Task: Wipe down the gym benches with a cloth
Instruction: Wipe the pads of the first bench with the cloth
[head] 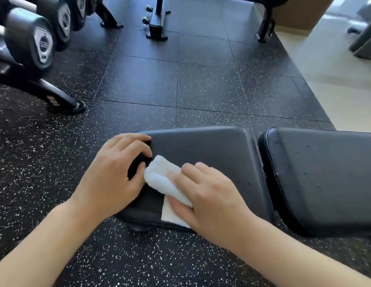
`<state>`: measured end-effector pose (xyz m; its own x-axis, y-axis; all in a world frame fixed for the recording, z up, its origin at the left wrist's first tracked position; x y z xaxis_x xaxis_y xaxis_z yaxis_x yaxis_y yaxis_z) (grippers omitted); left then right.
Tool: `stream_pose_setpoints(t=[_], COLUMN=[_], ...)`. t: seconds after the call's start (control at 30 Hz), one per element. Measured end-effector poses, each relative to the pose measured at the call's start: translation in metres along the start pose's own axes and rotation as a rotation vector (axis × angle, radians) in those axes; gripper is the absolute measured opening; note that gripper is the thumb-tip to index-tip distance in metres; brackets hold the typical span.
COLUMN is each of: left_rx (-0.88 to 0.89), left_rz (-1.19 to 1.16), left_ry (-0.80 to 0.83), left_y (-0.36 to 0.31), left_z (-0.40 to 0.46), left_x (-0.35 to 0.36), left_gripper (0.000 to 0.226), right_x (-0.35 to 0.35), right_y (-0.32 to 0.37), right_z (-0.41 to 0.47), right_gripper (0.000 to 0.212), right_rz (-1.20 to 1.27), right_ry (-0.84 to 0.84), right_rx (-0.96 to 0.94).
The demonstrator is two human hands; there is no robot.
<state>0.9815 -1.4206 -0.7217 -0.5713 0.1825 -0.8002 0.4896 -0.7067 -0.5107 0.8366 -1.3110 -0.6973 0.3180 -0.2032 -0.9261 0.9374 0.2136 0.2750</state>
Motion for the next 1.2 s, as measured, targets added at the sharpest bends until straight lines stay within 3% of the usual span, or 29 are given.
stream_pose_setpoints(t=[0.13,0.2,0.3,0.37,0.43,0.53,0.63,0.73,0.8,0.87,0.97,1.1,1.2], left_rx=[0.11,0.152,0.18,0.168,0.155,0.159,0.16,0.141,0.13,0.115,0.109,0.124,0.11], left_rz=[0.088,0.122,0.126,0.108,0.086,0.058,0.032,0.033,0.036,0.036,0.042,0.046,0.053], left_ry=[0.124,0.186,0.195,0.173,0.148,0.142,0.118,0.088,0.091,0.097,0.094,0.093,0.083], left_y=[-0.021,-0.028,-0.032,-0.034,-0.034,-0.03,-0.027,-0.029,-0.03,-0.03,-0.03,-0.029,-0.025], left_z=[0.008,0.014,0.025,0.031,0.035,0.035,0.034,0.032,0.032,0.031,0.031,0.034,0.036], left_x=[0.021,0.031,0.037,0.037,0.036,0.036,0.034,0.032,0.032,0.032,0.032,0.037,0.038], left_gripper=[0.033,0.042,0.045,0.042,0.038,0.042,0.041,0.034,0.033,0.033,0.034,0.04,0.039], right_x=[-0.009,-0.023,-0.047,-0.047,-0.037,-0.009,-0.006,-0.034,-0.043,-0.04,-0.035,0.001,-0.006], right_y=[-0.019,-0.06,-0.131,-0.135,-0.099,-0.026,-0.035,-0.112,-0.162,-0.174,-0.142,-0.044,-0.062], right_z=[-0.03,-0.027,-0.027,-0.027,-0.023,-0.025,-0.014,0.007,0.013,0.015,0.018,0.01,0.016], right_gripper=[0.024,0.024,0.023,0.019,0.018,0.019,0.023,0.02,0.023,0.027,0.023,0.023,0.02], right_rz=[-0.004,-0.058,-0.052,-0.07,-0.123,-0.077,-0.066,-0.117,-0.078,-0.083,-0.179,-0.201,-0.09], right_ry=[0.084,0.002,-0.125,-0.149,-0.146,-0.08,-0.072,-0.227,-0.241,-0.231,-0.233,-0.084,-0.093], right_rx=[-0.104,0.047,0.424,0.52,0.436,0.138,0.022,0.343,0.564,0.652,0.558,0.126,0.1])
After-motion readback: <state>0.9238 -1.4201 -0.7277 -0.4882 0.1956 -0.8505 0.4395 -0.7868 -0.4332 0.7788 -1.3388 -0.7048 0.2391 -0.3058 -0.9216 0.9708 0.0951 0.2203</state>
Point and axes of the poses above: each hand's wrist, its own z-axis towards the middle knuckle, its own x-axis out of the palm, y = z × x, the point moved 6 cm from there along z, towards the middle knuckle, and after that the axes turned 3 degrees about x, right-handed, at the moved point
